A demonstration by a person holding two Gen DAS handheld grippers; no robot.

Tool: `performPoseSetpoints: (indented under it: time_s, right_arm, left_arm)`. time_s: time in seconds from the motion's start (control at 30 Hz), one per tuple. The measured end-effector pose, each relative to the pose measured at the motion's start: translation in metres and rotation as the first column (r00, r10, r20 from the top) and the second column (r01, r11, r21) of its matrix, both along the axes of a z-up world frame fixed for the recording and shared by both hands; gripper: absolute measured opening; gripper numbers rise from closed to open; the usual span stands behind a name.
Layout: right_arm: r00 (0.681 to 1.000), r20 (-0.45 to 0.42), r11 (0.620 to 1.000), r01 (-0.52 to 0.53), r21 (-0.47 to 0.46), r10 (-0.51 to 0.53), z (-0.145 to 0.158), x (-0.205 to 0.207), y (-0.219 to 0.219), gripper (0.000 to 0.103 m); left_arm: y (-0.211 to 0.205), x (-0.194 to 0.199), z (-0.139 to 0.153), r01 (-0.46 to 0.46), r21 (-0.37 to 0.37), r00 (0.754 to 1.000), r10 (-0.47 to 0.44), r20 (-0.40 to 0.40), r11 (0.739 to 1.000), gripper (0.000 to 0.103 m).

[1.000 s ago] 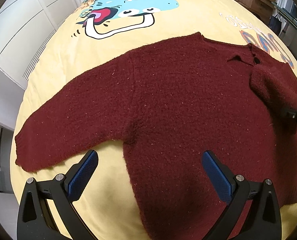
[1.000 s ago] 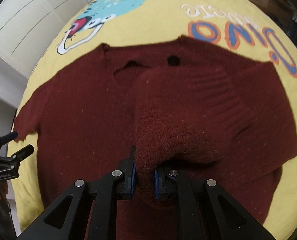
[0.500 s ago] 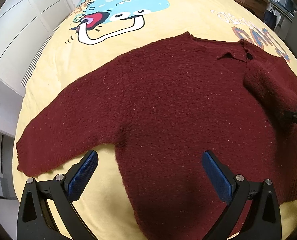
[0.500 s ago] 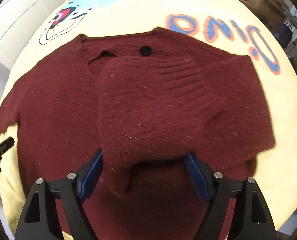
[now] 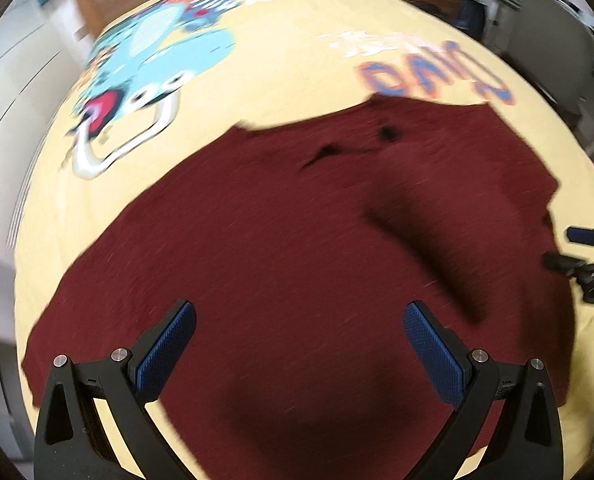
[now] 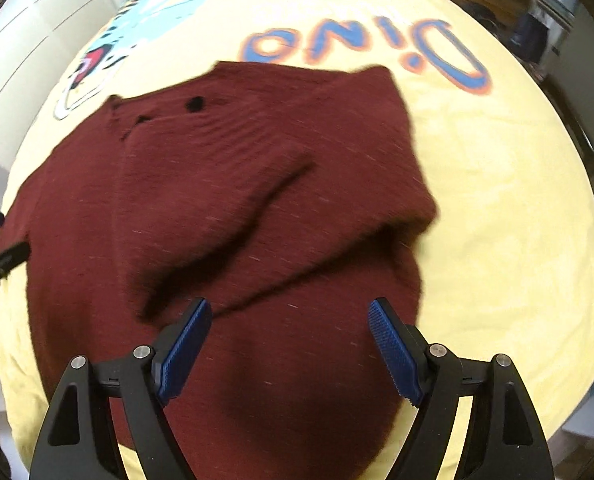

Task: Fold small clothes
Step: 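Grasp the other sleeve cuff with the left tool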

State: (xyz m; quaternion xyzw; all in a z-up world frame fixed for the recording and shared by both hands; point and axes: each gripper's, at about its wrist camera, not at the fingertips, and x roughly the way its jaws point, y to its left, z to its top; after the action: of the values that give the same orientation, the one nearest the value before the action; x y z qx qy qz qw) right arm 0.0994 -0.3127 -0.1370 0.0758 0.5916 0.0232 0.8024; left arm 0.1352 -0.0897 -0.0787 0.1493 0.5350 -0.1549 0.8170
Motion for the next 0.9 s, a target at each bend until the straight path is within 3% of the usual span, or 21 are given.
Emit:
performPoseSetpoints:
  time_s: [0.23,0.4,0.53,0.7,0.73,0.8,0.87,0.9]
  right_arm:
    - [0.997,-0.005,0.997,0.078,0.015,-0.078,-0.012,-0.011,-0.031,0.082]
    - [0.994,-0.007,0.994,0.111,0.021,-0.111,-0.015,-0.019,-0.05,0.082]
    - [0.991,-0.003,0.99,0.135,0.031,-0.134,-0.015,-0.026,-0.063,0.082]
    - [0.987,-0.008,0.986,0.159,0.052,-0.159,-0.019,-0.033,-0.078,0.082]
    - [0.987,-0.01,0.985,0.162,0.058,-0.161,-0.02,-0.034,-0.079,0.082]
    - [0.987,-0.011,0.985,0.161,0.067,-0.161,-0.021,-0.035,-0.08,0.082]
    - [0.987,-0.011,0.985,0.159,0.069,-0.158,-0.021,-0.035,-0.079,0.082]
    - [0.988,-0.01,0.985,0.156,0.07,-0.156,-0.02,-0.035,-0.079,0.082]
  left_arm:
    - [-0.085,0.011,-0.005,0.157,0.04,0.988,-0.157,-0.004,0.987,0.102]
    - [-0.136,0.006,-0.025,0.308,0.096,0.951,-0.306,-0.029,0.947,0.102]
    - [-0.157,0.013,-0.058,0.338,0.167,0.941,-0.328,-0.082,0.926,0.102]
    - [-0.166,0.025,-0.092,0.322,0.238,0.946,-0.3,-0.126,0.916,0.101]
    - [-0.164,0.029,-0.1,0.313,0.246,0.948,-0.286,-0.141,0.917,0.096]
    - [-0.158,0.036,-0.108,0.288,0.233,0.953,-0.255,-0.164,0.929,0.075]
    - [-0.147,0.044,-0.106,0.264,0.192,0.957,-0.232,-0.173,0.945,0.036]
    - [-0.141,0.047,-0.105,0.256,0.184,0.96,-0.227,-0.165,0.949,0.025]
